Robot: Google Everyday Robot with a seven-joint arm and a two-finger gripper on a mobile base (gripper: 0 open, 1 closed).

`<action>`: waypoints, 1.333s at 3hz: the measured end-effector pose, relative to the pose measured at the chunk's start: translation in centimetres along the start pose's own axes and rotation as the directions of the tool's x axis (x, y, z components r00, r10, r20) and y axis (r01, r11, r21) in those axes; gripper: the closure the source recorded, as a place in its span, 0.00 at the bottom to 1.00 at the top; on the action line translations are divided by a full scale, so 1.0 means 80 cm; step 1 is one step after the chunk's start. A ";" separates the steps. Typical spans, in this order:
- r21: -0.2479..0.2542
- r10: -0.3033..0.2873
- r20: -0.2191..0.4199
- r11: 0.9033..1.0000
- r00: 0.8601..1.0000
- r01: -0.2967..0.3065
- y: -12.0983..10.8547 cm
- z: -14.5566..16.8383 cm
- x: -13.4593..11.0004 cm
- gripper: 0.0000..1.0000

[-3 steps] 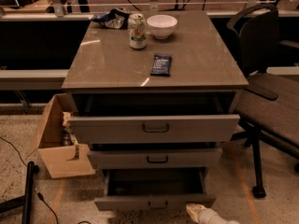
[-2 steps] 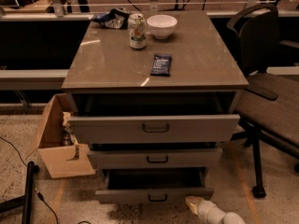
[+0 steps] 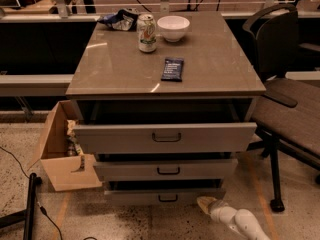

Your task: Close bottom drawer

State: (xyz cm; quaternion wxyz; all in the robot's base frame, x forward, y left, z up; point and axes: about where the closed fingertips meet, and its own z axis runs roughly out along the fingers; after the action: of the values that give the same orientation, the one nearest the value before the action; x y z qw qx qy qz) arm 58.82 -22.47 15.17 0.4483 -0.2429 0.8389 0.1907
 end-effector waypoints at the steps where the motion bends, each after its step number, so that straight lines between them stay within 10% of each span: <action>1: -0.020 -0.028 -0.018 0.999 0.999 0.027 -0.013 0.016 -0.011 1.00; 4: -0.112 0.026 -0.130 0.993 0.991 -0.041 0.044 -0.107 -0.006 1.00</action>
Offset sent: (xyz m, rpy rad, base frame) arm -0.0294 -0.0030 0.0169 -0.0038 0.0819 0.1320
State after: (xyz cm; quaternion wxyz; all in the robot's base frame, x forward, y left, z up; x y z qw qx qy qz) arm 51.34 -24.09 20.42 0.3754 -0.2657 0.8577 0.2298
